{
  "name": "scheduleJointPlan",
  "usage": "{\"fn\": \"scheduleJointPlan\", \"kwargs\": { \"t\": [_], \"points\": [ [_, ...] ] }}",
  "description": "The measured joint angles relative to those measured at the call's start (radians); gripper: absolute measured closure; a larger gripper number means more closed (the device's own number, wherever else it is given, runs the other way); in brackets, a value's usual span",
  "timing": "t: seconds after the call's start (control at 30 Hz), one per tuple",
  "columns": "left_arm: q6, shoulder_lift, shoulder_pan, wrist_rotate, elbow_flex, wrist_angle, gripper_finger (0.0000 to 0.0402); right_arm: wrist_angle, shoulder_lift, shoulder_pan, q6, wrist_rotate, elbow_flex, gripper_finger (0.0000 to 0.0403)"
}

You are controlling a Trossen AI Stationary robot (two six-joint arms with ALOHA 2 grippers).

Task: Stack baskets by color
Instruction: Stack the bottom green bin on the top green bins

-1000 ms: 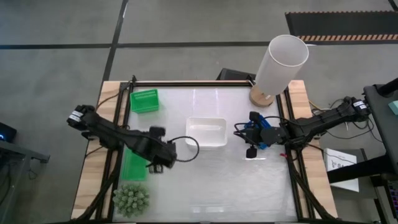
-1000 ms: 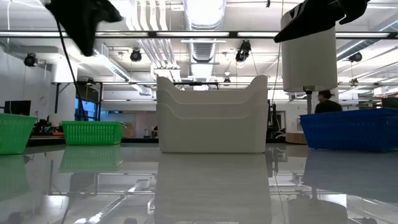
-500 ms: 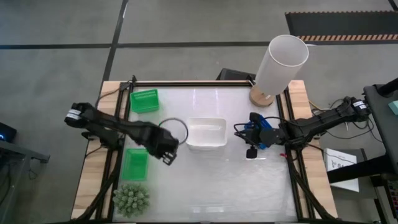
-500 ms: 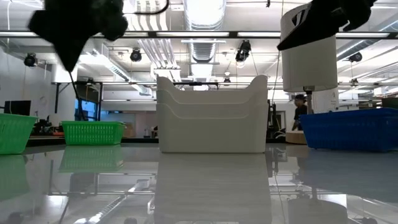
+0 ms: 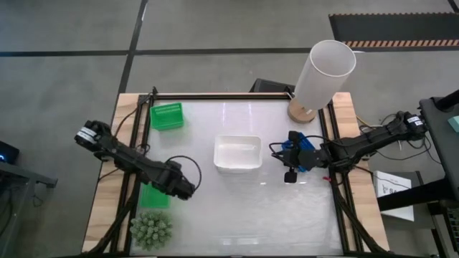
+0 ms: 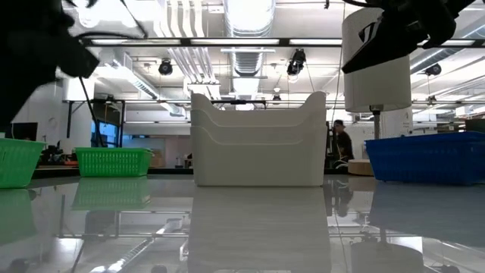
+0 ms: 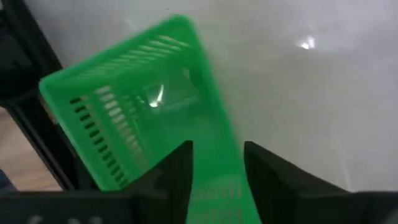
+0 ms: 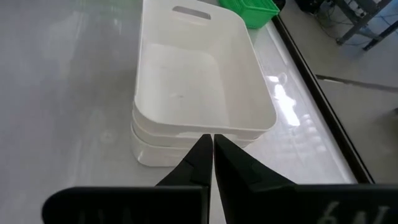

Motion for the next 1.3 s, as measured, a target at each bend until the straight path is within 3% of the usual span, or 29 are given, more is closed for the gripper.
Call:
{"fn": "scheduleJointPlan", "kwargs": {
  "t": [0.13, 0.3, 0.43, 0.57, 0.77, 0.87, 0.93, 1.1, 1.2, 1.3],
  "points": [
    [-0.014, 0.007, -0.011, 0.000, -0.077, 0.051, 0.0247, -0.001, 0.000, 0.000, 0.015, 0.000, 0.001, 0.0394],
    [0.010, 0.005, -0.010, -0.022, -0.125, 0.144, 0.0256, -0.002, 0.000, 0.000, 0.034, 0.000, 0.002, 0.0394],
    [0.015, 0.005, -0.010, -0.017, -0.142, 0.158, 0.0296, -0.004, 0.000, 0.000, 0.043, 0.000, 0.002, 0.0394],
    [0.032, 0.003, -0.010, -0.005, -0.146, 0.157, 0.0380, -0.005, 0.000, 0.000, 0.053, 0.000, 0.002, 0.0394],
    [0.109, -0.007, 0.001, -0.002, -0.049, 0.083, 0.0400, -0.008, 0.000, 0.000, 0.057, 0.000, 0.002, 0.0394],
    [0.295, -0.007, 0.003, -0.011, 0.058, 0.025, 0.0401, -0.009, 0.000, 0.000, 0.057, 0.000, 0.000, 0.0394],
    [0.502, -0.007, 0.003, -0.066, 0.131, 0.014, 0.0401, -0.008, 0.000, 0.000, 0.057, 0.000, 0.000, 0.0394],
    [1.070, -0.008, 0.028, -0.410, 0.282, -0.040, 0.0401, -0.007, 0.000, 0.000, 0.052, 0.002, 0.000, 0.0394],
    [1.292, -0.016, 0.089, -0.631, 0.321, -0.090, 0.0401, -0.004, 0.000, 0.000, 0.052, 0.002, 0.000, 0.0394],
    [1.460, -0.043, 0.202, -0.685, 0.308, -0.121, 0.0401, -0.004, 0.000, 0.000, 0.051, 0.002, 0.000, 0.0394]
  ]
}}
